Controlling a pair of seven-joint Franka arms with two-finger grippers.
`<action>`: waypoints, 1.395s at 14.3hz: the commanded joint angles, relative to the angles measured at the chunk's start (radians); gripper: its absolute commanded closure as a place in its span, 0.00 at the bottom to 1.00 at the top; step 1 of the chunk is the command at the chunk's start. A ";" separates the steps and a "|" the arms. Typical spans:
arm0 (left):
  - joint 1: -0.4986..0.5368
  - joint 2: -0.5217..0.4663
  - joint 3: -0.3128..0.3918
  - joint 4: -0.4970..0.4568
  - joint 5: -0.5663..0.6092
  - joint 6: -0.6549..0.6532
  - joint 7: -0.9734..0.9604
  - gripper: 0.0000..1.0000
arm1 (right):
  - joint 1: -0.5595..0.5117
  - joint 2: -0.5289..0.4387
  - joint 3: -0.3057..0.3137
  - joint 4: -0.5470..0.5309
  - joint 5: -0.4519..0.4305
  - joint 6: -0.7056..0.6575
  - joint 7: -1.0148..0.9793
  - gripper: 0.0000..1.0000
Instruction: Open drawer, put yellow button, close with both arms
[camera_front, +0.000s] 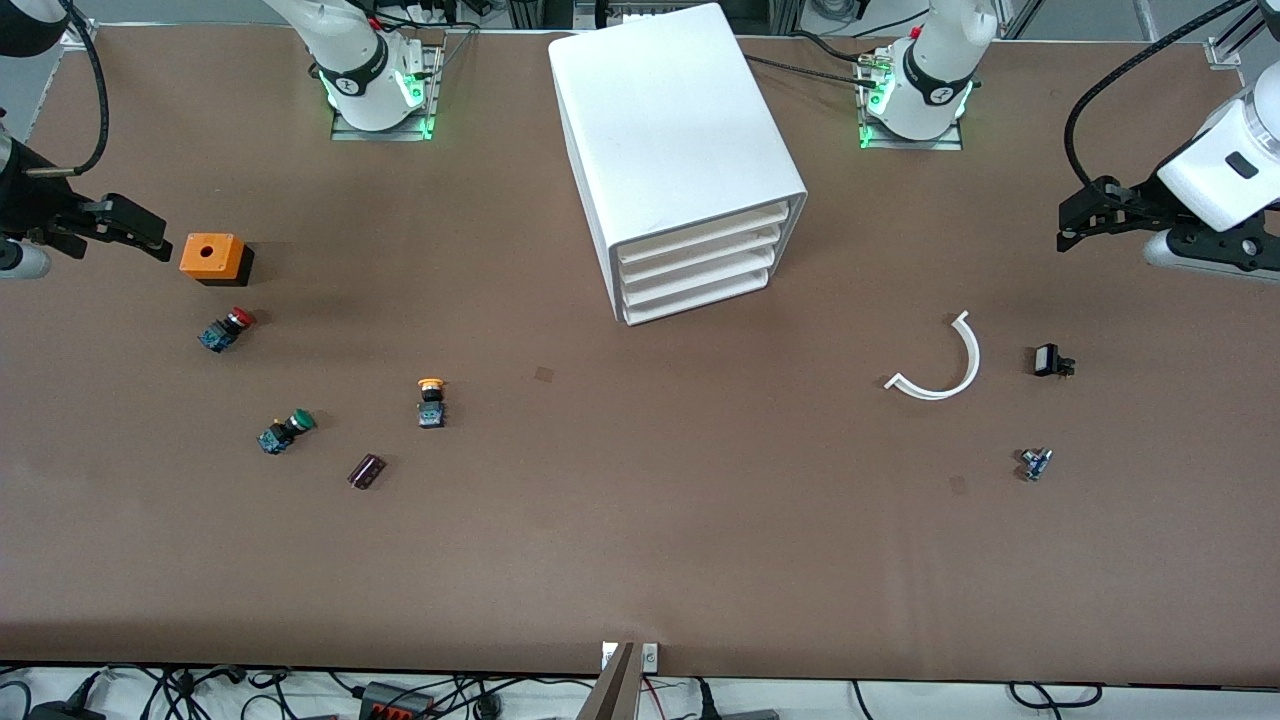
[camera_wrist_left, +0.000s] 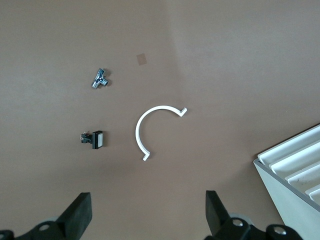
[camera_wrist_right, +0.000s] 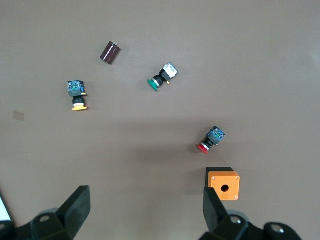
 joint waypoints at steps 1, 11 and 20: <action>-0.006 -0.006 0.004 0.013 0.019 -0.019 0.004 0.00 | -0.008 -0.014 0.011 -0.016 -0.016 -0.001 -0.014 0.00; -0.010 -0.006 0.002 0.013 0.016 -0.021 -0.004 0.00 | -0.002 0.007 0.010 -0.008 -0.012 -0.007 -0.014 0.00; -0.084 0.111 -0.062 0.014 -0.216 -0.298 0.005 0.00 | 0.049 0.093 0.013 -0.002 0.015 0.032 -0.014 0.00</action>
